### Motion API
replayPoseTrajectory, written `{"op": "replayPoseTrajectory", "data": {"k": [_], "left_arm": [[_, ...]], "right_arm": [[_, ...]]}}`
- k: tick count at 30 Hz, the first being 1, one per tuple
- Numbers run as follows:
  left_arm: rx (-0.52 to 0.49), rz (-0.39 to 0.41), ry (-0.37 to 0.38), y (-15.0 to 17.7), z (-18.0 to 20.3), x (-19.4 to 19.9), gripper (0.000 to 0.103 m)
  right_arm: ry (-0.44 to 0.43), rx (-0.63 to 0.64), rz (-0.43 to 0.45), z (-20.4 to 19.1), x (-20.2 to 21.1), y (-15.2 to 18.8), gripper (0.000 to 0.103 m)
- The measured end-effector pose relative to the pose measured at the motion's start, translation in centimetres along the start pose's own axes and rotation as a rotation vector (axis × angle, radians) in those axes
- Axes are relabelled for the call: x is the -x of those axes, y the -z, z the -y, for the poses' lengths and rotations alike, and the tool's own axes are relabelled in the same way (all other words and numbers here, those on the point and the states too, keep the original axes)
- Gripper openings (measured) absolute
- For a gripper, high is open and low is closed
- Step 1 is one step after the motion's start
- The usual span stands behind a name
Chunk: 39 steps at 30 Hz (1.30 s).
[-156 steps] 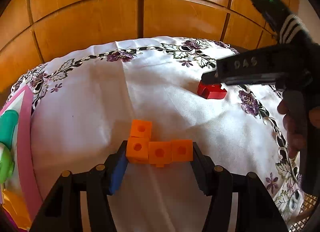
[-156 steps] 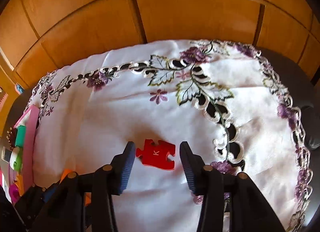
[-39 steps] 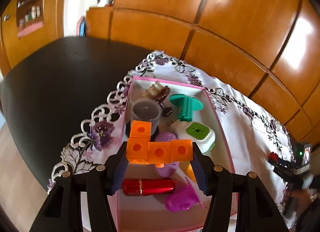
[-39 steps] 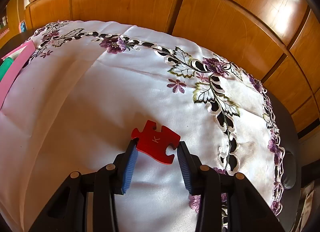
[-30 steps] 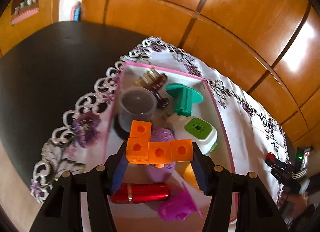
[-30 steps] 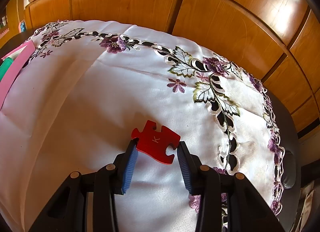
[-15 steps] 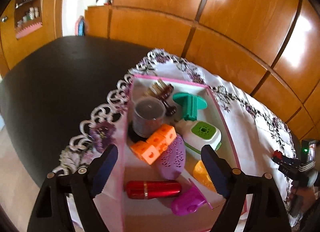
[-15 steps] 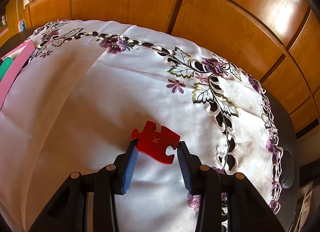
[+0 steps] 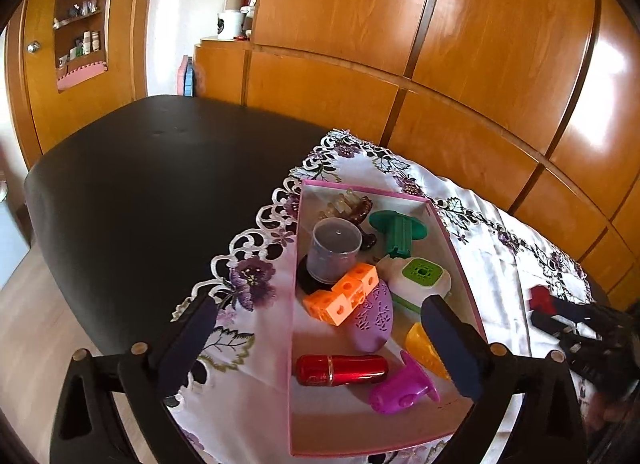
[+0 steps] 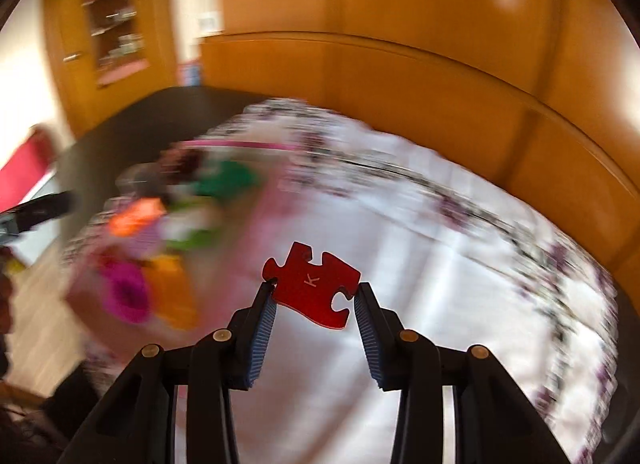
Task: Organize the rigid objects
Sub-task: 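Carry the red puzzle piece into the box and release it with the right tool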
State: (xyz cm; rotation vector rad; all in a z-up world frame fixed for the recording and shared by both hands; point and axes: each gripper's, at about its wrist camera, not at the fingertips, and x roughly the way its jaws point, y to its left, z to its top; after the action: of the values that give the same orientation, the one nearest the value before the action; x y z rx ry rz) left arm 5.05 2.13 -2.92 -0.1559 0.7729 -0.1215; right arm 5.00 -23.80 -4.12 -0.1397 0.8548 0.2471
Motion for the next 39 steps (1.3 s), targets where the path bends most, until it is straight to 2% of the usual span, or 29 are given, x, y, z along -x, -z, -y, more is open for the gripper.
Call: {"op": "replayPoseTrajectory", "data": {"k": [2, 5, 8, 13, 17, 24, 32, 35, 39], "left_arm": [[-0.001, 0.007, -0.026, 0.0, -0.2, 0.3, 0.103], [-0.006, 0.015, -0.047, 0.0, -0.5, 0.7, 0.103], [-0.018, 0.036, -0.066, 0.0, -0.5, 1.2, 0.103], [-0.040, 0.058, -0.094, 0.1, -0.1, 1.8, 0.103], [-0.045, 0.080, -0.107, 0.1, 0.2, 2.3, 0.103], [-0.021, 0.105, -0.147, 0.2, 0.5, 3.2, 0.103], [-0.016, 0.136, -0.160, 1.2, 1.0, 4.8, 0.103], [-0.012, 0.141, -0.150, 1.5, 1.0, 5.0, 0.103], [-0.005, 0.130, -0.152, 2.0, 1.1, 4.9, 0.103]], "right_arm": [[-0.064, 0.030, -0.033, -3.2, -1.8, -1.0, 0.040], [-0.090, 0.071, -0.114, -5.8, -5.1, -1.8, 0.040], [-0.113, 0.018, -0.160, -5.9, -7.8, -2.3, 0.040], [-0.096, -0.075, -0.145, -5.1, -9.2, -3.2, 0.041], [-0.050, -0.059, -0.167, -5.5, -9.3, -2.2, 0.042], [0.025, -0.039, -0.062, -6.9, -5.8, -0.8, 0.046], [0.131, -0.146, 0.076, -7.4, -0.6, 0.7, 0.047], [0.149, -0.190, 0.096, -7.3, 0.5, 1.5, 0.047], [0.165, -0.186, 0.106, -7.7, 1.2, 2.5, 0.047]]}}
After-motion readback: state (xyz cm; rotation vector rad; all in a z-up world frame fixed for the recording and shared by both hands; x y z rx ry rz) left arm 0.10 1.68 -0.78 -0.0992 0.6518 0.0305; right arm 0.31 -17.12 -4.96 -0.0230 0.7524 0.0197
